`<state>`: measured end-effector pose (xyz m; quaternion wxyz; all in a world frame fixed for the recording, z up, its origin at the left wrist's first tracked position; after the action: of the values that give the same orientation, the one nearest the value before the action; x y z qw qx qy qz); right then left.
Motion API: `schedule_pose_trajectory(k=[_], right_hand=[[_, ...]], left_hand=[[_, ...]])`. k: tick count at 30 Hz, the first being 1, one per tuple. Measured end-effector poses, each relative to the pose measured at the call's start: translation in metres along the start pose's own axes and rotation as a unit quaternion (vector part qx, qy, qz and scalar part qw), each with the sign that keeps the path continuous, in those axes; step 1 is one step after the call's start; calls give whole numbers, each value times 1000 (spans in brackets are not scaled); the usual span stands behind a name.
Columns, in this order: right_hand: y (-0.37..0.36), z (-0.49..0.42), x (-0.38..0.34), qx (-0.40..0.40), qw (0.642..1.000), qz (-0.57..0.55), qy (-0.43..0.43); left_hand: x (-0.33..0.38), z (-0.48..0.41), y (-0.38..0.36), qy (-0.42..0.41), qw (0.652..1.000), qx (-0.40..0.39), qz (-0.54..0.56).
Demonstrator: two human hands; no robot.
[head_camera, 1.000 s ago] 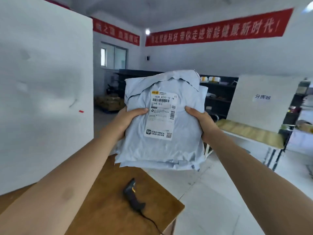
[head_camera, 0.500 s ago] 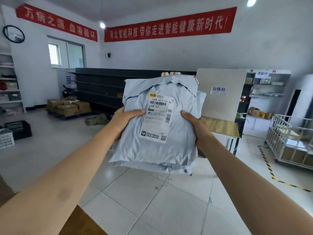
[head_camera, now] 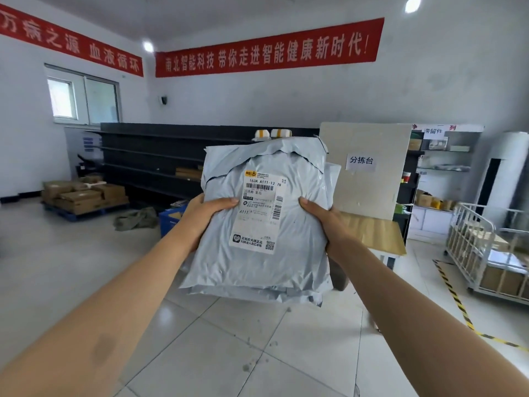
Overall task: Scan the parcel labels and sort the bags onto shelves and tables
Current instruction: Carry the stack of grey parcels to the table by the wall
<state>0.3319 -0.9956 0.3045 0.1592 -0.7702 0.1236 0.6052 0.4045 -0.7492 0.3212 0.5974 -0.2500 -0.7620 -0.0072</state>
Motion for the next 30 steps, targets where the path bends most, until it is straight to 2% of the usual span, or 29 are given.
schedule_pose_trajectory(k=[7, 12, 17, 21, 30], right_hand=[[-31, -161, 40, -101, 994, -25, -11], [-99, -261, 60, -198, 979, -39, -9], [-220, -330, 95, -304, 951, -44, -20], [-339, -370, 113, -382, 922, -56, -17], [-584, -424, 127, -497, 859, -119, -21]], left_hand=[[-34, -124, 24, -15, 994, 102, -33], [-29, -186, 74, -46, 978, 193, -61], [-25, -216, 167, -57, 956, 282, -63], [-9, -234, 262, -104, 930, 348, -60], [63, -259, 432, -161, 872, 451, -98]])
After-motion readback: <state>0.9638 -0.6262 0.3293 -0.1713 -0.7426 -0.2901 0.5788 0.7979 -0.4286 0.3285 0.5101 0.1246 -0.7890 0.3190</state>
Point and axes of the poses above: each hand's wrist, its own z-axis away from the middle knuckle, its own y-axis out of the back of the hand, x = y × z, the point moved 9 cm from there along -z, towards the middle knuckle, and after that the axes turned 9 degrees about z, right-handed, at the moved point
